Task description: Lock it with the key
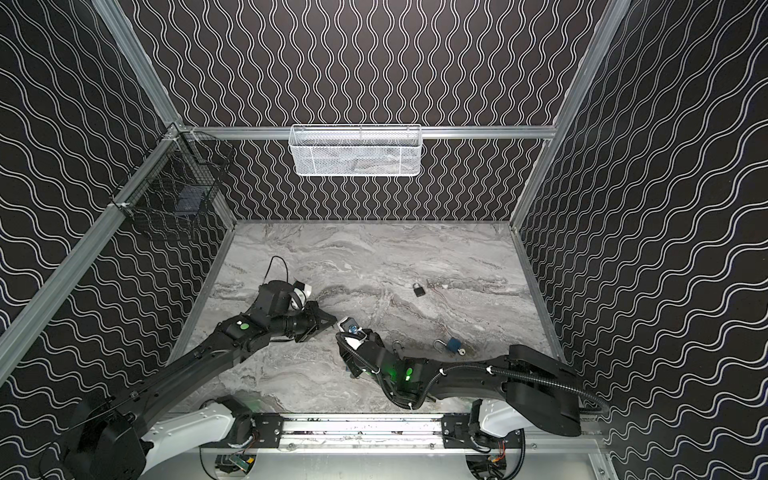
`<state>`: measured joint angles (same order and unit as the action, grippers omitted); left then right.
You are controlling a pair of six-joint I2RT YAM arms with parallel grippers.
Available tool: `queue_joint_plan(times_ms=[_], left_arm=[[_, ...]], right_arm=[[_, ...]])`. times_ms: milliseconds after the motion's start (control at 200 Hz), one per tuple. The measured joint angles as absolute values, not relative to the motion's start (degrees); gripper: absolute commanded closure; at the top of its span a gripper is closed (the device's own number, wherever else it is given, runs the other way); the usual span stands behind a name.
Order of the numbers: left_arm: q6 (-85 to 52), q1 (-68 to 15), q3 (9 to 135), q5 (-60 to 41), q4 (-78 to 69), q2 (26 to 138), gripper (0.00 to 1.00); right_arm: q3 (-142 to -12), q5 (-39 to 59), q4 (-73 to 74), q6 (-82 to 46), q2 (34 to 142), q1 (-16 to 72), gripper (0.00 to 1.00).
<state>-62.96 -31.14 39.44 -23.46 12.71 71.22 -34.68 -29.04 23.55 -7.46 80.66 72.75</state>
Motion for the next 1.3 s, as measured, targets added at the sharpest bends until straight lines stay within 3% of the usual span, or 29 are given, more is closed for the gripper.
queue_joint_plan(times_ms=[290,951,1301], left_arm=[[-63.0,-31.1,38.1,-24.3,12.2,71.2,1.00],[-63.0,-30.9,37.9,-24.3,12.0,70.3,1.00],[-63.0,-30.8,37.8,-24.5,11.3,70.0,1.00]], right_arm=[[-35.5,-30.5,26.2,-7.4,83.5,72.7,0.60],[-36.6,-30.5,25.0,-9.6,84.9,72.4,0.61],[-36.6,-30.5,24.8,-10.1,84.9,72.2,0.75]])
